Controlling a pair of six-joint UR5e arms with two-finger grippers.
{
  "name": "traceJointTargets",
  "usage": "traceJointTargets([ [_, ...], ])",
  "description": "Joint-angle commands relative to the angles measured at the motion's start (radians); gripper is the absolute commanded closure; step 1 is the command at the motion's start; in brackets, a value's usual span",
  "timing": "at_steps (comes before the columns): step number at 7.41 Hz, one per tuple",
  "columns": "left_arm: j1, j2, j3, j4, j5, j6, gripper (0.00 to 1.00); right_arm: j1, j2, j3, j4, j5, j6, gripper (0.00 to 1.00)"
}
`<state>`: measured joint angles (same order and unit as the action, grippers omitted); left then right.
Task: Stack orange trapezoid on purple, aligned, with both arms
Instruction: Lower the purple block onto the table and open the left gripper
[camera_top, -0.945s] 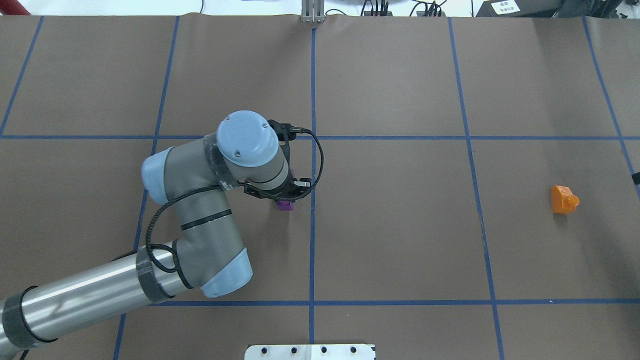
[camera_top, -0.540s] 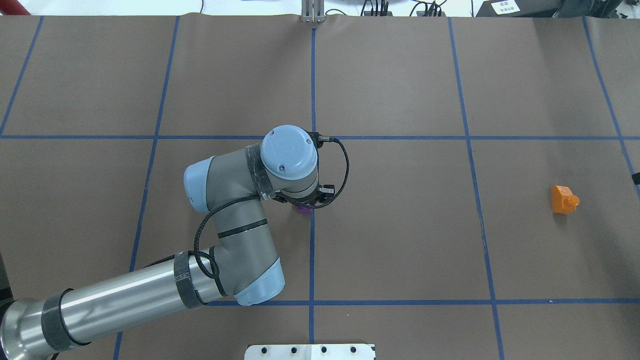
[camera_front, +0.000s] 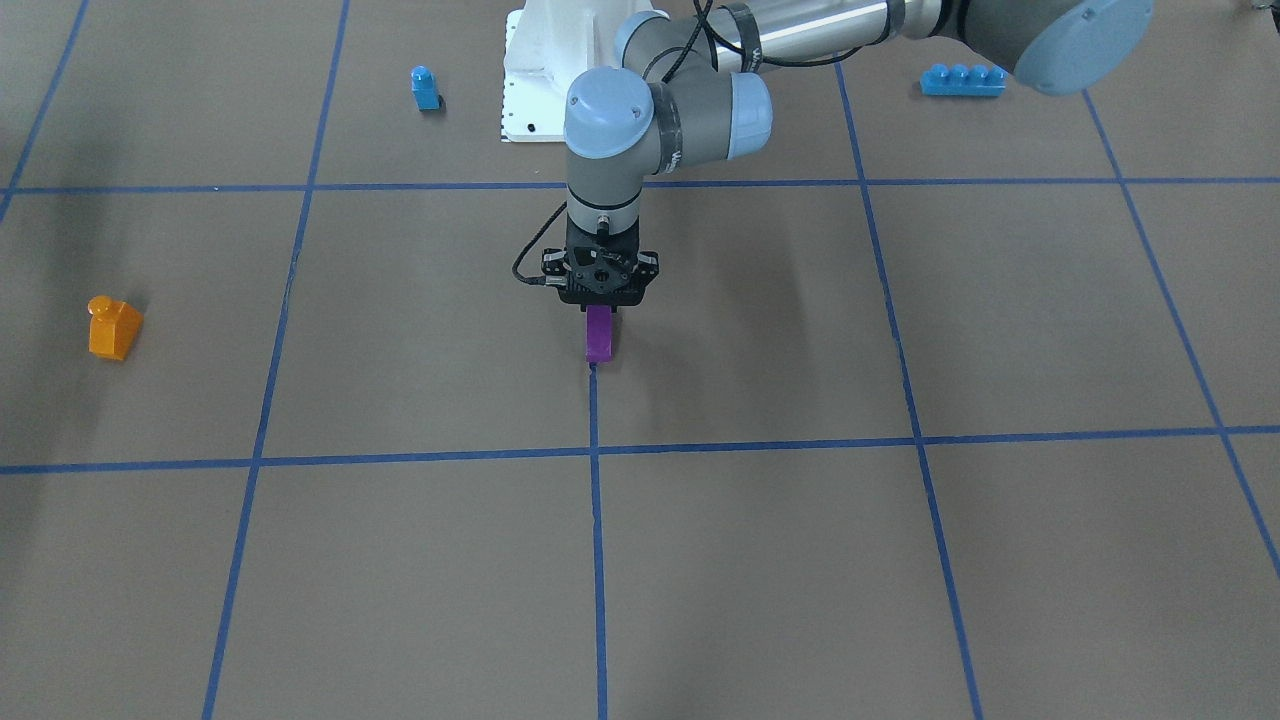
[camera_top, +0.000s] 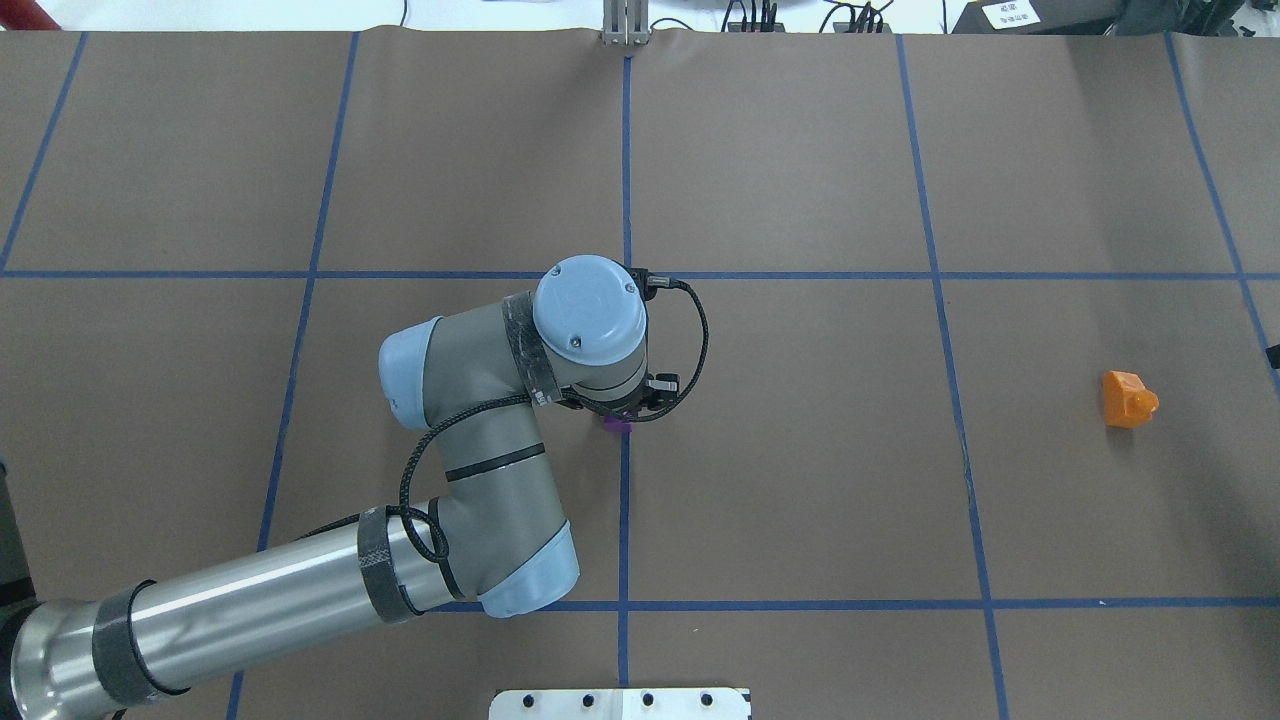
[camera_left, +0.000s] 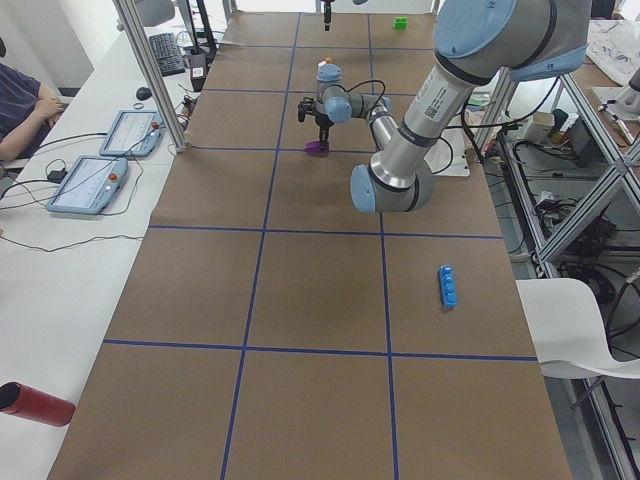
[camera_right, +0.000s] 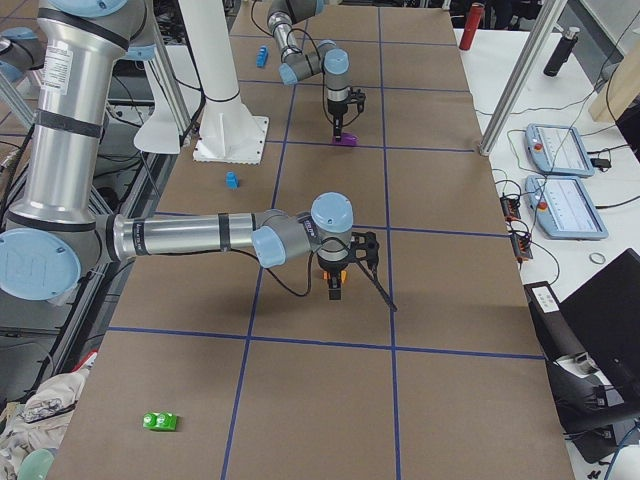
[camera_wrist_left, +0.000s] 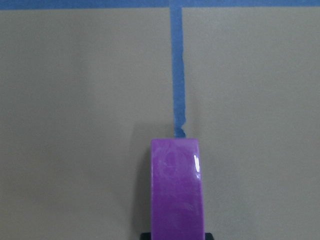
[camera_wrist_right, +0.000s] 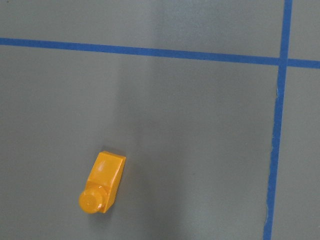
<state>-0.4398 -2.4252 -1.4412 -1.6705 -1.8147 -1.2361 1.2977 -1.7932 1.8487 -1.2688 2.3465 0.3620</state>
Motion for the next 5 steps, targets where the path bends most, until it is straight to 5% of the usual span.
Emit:
traceJointTargets([
  [1, 0.001, -0.001, 0.010, 0.000, 0.000, 0.001, 0.90, 0.000, -0.002, 0.000, 0.000, -0.007, 0.000, 0.00],
  [5, 0.006, -0.011, 0.012, 0.000, -0.002, 0.001, 0.78, 0.000, -0.002, 0.000, 0.000, -0.007, 0.000, 0.00],
])
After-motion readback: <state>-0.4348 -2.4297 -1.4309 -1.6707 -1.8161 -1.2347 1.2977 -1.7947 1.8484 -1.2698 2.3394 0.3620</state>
